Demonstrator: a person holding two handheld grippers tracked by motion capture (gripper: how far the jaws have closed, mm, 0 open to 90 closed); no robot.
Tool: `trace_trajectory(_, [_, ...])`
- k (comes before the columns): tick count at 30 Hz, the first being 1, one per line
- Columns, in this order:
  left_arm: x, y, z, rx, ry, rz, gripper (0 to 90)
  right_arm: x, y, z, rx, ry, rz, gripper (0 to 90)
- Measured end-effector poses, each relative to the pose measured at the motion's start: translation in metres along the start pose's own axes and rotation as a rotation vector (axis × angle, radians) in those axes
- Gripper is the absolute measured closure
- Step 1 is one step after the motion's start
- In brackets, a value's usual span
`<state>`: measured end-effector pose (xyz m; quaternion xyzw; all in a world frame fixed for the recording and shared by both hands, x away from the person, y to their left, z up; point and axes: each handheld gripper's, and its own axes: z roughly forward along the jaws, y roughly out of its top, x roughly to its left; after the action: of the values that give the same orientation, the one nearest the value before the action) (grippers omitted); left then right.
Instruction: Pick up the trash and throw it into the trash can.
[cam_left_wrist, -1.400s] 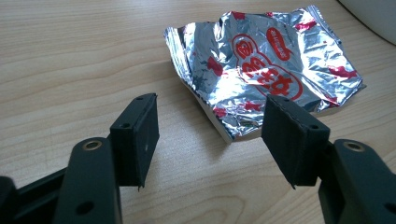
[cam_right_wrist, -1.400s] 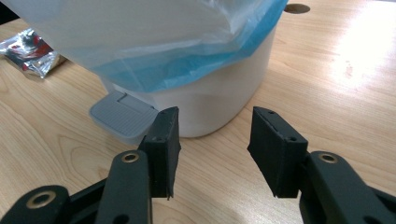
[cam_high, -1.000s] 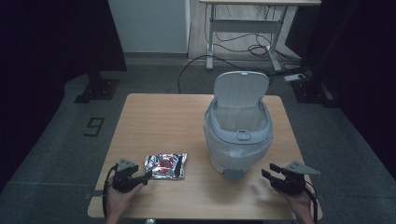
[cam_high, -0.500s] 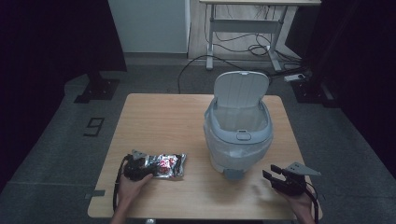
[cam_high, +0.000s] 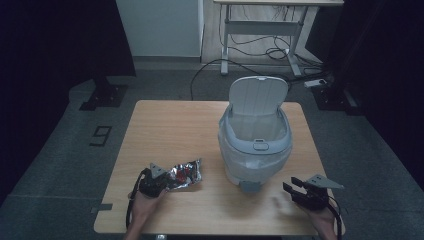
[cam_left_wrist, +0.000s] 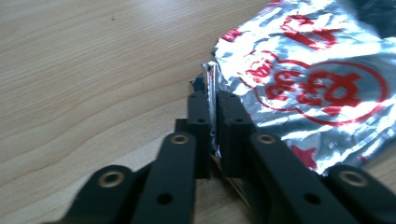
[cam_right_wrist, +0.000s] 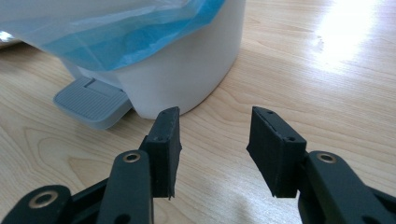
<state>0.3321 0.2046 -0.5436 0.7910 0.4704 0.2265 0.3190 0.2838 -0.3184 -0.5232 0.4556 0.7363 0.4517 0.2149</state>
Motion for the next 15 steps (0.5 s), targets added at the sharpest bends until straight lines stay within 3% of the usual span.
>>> trace_trajectory(6, [0.004, 0.001, -0.007, -0.038, -0.067, -0.049, 90.0, -0.004, -0.001, -0.002, -0.003, -0.014, 0.014, 54.3])
trace_trajectory(9, [0.009, 0.004, -0.018, -0.100, -0.126, -0.106, 90.0, -0.006, -0.002, -0.002, -0.006, -0.020, 0.018, 54.5])
trace_trajectory(15, [0.015, 0.005, -0.033, -0.168, -0.194, -0.165, 90.0, -0.007, -0.003, -0.003, -0.006, -0.026, 0.023, 54.9])
